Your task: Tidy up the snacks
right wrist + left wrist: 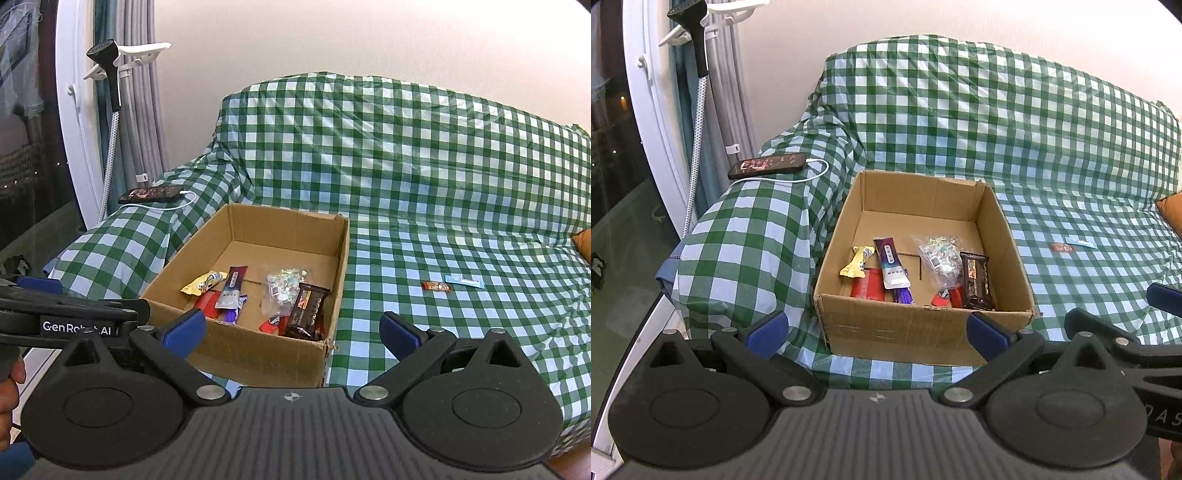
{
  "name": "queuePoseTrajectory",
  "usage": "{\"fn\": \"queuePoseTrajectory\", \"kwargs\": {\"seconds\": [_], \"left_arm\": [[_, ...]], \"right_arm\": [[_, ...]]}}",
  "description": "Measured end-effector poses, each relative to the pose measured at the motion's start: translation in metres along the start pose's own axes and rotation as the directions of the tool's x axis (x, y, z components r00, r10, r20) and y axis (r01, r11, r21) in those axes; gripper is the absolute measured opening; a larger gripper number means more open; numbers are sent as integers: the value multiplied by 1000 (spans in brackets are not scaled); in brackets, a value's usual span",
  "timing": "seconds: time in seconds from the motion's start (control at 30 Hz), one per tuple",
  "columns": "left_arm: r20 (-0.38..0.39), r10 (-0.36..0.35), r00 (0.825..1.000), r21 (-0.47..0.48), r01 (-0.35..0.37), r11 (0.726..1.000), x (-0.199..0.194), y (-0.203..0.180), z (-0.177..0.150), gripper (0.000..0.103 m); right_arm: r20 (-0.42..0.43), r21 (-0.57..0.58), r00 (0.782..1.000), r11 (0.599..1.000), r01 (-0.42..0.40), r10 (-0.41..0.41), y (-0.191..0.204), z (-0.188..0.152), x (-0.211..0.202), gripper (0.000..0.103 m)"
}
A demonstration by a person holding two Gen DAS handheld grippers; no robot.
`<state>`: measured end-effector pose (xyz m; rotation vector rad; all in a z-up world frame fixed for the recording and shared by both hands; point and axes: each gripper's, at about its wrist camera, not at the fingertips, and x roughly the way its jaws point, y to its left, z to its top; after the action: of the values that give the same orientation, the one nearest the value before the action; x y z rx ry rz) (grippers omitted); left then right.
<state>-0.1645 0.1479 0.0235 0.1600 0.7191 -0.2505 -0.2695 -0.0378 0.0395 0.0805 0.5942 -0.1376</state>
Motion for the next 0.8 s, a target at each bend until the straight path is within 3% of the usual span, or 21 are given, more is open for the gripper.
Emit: {"fn": "queuePoseTrajectory", "kwargs": {"seconds": [0.53, 0.8], "left_arm": [[-25, 1, 1000, 34, 0, 999, 21, -5, 8, 103], [-63, 4, 998, 37, -1, 999, 47, -18, 37, 103]], "right_arm": [[-31, 23, 1000, 1000, 1, 0, -8, 0, 20, 101], [-22, 155, 995, 983, 96, -94, -59, -2, 41, 103]]}}
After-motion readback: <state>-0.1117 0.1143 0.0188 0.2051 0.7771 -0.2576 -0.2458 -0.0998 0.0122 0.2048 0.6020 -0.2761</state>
